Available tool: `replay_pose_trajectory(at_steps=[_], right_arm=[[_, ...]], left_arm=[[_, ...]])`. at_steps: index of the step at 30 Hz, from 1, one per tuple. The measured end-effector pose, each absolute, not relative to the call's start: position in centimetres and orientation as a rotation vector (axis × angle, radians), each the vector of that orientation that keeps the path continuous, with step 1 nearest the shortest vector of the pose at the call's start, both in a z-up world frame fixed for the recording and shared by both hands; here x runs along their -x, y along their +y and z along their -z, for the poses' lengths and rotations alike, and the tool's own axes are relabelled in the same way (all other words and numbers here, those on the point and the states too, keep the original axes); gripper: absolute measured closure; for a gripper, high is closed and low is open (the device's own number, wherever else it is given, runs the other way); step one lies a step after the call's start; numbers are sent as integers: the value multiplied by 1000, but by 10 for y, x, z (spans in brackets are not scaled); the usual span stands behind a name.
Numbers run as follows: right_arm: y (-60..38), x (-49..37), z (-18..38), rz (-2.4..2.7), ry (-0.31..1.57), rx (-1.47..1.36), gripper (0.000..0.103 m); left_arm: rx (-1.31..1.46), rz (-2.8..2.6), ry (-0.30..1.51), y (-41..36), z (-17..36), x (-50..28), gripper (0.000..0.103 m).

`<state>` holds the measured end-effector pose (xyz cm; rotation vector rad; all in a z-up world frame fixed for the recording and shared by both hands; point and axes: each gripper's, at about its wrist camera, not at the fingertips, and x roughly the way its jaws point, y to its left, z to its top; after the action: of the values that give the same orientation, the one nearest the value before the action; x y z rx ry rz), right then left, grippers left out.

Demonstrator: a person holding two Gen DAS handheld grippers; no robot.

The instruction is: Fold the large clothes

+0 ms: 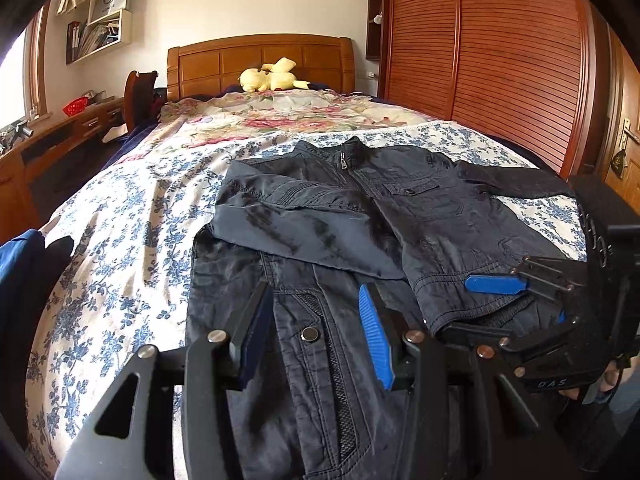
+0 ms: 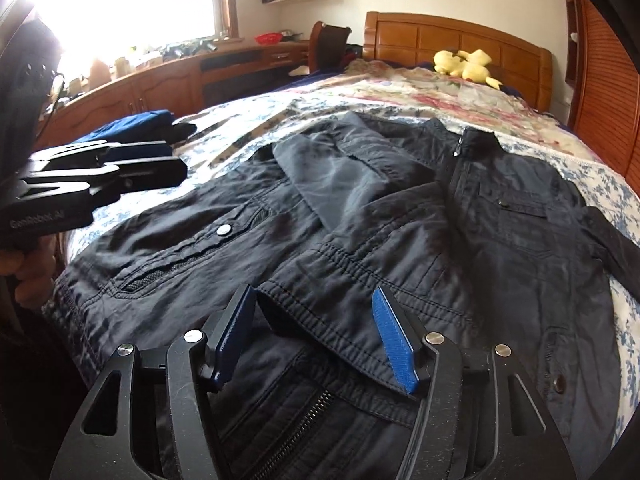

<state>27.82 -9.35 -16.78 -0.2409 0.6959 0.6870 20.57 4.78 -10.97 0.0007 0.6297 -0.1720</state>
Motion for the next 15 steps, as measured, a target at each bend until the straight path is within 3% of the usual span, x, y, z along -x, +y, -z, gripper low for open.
replay_pose_trajectory(at_steps=[12,13,14,15], right_arm=[[-68,-287,183,-646,744,321,38],[-68,-288,184,-644,747,320,44],[-69,-289,184,-638,748,321,58],[-71,-290,184,-650,757,318,64]], left_arm=[[-3,168,634,49,111,-205,60],[-3,168,634,50,111,-205,60],[-2,168,634,49,111,-205,60],[-1,168,633,50,110,-205,60]])
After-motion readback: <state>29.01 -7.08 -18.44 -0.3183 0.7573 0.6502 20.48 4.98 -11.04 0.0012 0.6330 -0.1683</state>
